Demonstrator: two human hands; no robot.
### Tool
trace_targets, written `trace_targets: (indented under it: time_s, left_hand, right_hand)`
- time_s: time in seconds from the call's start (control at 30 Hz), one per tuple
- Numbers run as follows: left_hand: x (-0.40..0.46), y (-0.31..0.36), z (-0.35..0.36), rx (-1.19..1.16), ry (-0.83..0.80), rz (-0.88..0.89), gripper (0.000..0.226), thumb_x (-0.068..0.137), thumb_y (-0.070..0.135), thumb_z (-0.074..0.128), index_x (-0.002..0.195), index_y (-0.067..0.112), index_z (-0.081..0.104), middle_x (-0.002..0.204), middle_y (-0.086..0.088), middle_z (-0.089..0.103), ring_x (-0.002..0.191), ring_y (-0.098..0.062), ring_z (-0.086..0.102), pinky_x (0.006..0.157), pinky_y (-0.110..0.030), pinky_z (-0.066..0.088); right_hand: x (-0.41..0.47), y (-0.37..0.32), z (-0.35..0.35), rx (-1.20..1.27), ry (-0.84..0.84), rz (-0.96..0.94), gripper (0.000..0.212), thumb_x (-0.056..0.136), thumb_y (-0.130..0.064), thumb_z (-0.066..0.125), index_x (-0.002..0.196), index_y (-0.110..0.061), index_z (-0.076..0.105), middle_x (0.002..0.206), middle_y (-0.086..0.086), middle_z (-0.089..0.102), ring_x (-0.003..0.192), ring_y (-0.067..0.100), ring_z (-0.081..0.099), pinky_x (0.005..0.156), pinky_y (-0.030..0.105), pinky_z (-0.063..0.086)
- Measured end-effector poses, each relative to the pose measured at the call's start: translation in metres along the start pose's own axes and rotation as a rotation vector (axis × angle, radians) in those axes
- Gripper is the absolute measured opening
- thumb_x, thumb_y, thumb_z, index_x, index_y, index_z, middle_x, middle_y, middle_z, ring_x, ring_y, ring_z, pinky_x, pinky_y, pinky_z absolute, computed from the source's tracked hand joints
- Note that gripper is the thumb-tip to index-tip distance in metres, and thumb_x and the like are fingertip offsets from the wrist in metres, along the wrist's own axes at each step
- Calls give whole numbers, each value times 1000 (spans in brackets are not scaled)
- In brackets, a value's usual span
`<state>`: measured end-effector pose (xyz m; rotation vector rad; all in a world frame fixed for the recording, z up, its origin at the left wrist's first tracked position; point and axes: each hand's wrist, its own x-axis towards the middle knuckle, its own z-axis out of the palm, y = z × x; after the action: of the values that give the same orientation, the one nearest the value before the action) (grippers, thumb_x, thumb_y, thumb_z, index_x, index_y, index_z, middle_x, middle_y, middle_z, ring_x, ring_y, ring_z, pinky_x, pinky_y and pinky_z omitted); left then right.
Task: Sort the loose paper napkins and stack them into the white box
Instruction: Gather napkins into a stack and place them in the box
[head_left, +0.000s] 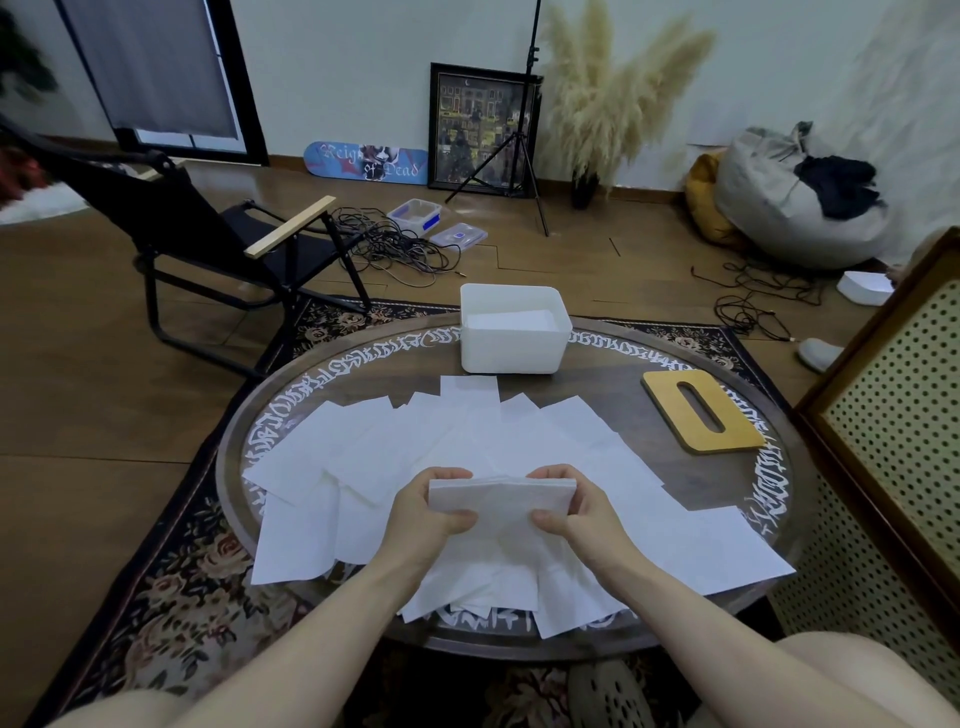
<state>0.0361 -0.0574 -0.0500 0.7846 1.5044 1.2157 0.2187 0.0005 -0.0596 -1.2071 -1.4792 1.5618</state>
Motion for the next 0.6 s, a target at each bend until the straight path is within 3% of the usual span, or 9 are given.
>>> trace_targets:
  time_s: [0.13, 0.2, 0.3, 0.43, 0.53, 0.6]
  left_hand:
    - [0, -1, 0, 26, 21, 12, 37, 75, -18, 61, 93, 14, 63, 87, -2, 63, 79, -16, 57, 61, -22, 47]
    - [0, -2, 0, 35, 40, 25, 35, 76, -16, 62, 90, 16, 63, 88, -1, 66, 83, -19, 61, 65, -26, 51]
    - [-1, -1, 0, 32, 71, 40, 34, 79, -13, 63, 89, 20, 64, 92, -1, 69, 88, -20, 65, 74, -33, 55]
    - [1, 3, -1, 6, 130, 42, 27, 82, -6, 65, 91, 20, 64, 94, -1, 69, 88, -20, 66, 73, -34, 56]
    - [1, 8, -1, 27, 163, 67, 17, 85, 0, 64, 89, 17, 64, 93, -3, 69, 80, -21, 66, 65, -35, 56]
    - [1, 11, 1, 23, 177, 76, 8, 88, 5, 62, 91, 13, 63, 90, -7, 68, 61, -22, 63, 47, -31, 50]
  right_hand:
    - [-1, 1, 1, -83, 32, 17, 29, 77, 11, 62, 94, -13, 61, 87, 1, 65, 82, 18, 62, 66, 24, 52]
    - [-3, 1, 4, -136, 62, 33, 29, 82, 10, 60, 92, -17, 63, 89, -4, 68, 84, 14, 66, 68, 21, 54]
    - [-2, 2, 5, -215, 99, 49, 23, 86, 1, 62, 93, -21, 66, 95, -3, 71, 92, 18, 67, 82, 35, 56]
    - [-2, -5, 3, -194, 164, 49, 13, 88, -2, 61, 95, -11, 69, 95, 11, 72, 93, 28, 67, 87, 46, 53]
    - [-2, -14, 5, -112, 185, 65, 11, 89, -1, 59, 92, -9, 68, 89, 11, 72, 80, 22, 66, 77, 39, 55]
    - [-2, -21, 5, -53, 193, 76, 11, 90, 1, 58, 90, -7, 66, 80, 5, 70, 64, 17, 60, 57, 24, 51]
